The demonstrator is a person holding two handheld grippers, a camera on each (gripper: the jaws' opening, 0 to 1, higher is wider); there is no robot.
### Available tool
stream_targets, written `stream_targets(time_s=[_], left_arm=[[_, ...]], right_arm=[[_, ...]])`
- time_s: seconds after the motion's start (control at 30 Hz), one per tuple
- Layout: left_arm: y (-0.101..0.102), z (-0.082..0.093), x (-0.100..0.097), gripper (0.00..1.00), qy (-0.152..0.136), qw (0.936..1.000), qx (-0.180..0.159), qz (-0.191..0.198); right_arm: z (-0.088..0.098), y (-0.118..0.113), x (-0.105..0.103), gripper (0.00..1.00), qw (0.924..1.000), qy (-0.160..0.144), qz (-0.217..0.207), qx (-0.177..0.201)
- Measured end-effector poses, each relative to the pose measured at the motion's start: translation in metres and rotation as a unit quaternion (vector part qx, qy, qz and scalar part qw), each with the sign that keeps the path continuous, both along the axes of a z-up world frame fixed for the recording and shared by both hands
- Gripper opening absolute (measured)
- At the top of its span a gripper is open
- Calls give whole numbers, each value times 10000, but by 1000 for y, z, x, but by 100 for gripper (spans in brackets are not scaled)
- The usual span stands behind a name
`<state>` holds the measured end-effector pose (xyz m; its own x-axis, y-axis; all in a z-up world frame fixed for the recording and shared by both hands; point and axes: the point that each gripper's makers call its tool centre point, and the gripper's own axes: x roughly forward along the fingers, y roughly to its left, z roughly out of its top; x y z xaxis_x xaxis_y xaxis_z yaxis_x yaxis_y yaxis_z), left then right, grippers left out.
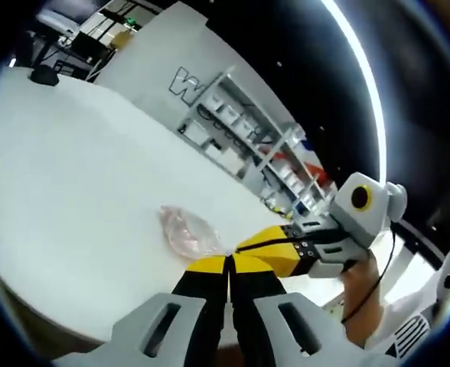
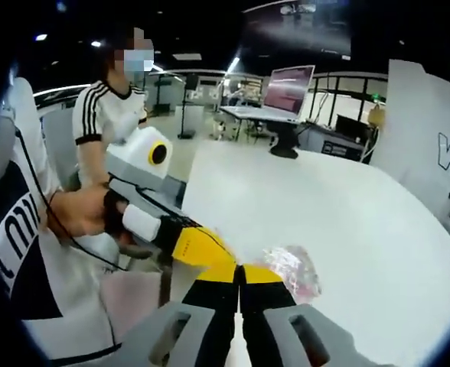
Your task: Open the resealable bag by pulling the two sides of the seal apart until the entire bag opening is separated and visibly accessible.
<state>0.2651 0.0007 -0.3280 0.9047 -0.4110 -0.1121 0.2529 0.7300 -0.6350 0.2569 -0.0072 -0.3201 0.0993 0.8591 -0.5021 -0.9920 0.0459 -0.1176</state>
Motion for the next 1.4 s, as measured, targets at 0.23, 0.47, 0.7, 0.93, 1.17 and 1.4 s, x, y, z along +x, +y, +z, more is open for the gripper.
stream_targets(time_s=[0.23, 0.47, 0.7, 0.93, 1.17, 1.4], left_arm=[[1, 0, -1, 0, 11, 10000, 49, 19], [0, 1, -2, 0, 7, 10000, 56, -4], [-7, -5, -5, 0, 118, 9998, -3, -135], [-5, -3, -6, 0, 94, 9999, 35, -125], [-6, -5, -6, 1, 108, 9998, 100, -152], [-5, -4, -8, 1, 26, 9988, 466, -157]], right_arm=[[1, 1, -3, 0, 9996, -248, -101, 88], [5, 1, -1, 0, 9983, -560, -149, 97], [10, 4, 1, 0, 9957, -905, -166, 101], [6, 2, 0, 0, 9899, -1419, 10, -56], [-1, 0, 3, 1, 9905, -1356, 27, -214], [-7, -1, -2, 1, 9967, -740, 202, -254]])
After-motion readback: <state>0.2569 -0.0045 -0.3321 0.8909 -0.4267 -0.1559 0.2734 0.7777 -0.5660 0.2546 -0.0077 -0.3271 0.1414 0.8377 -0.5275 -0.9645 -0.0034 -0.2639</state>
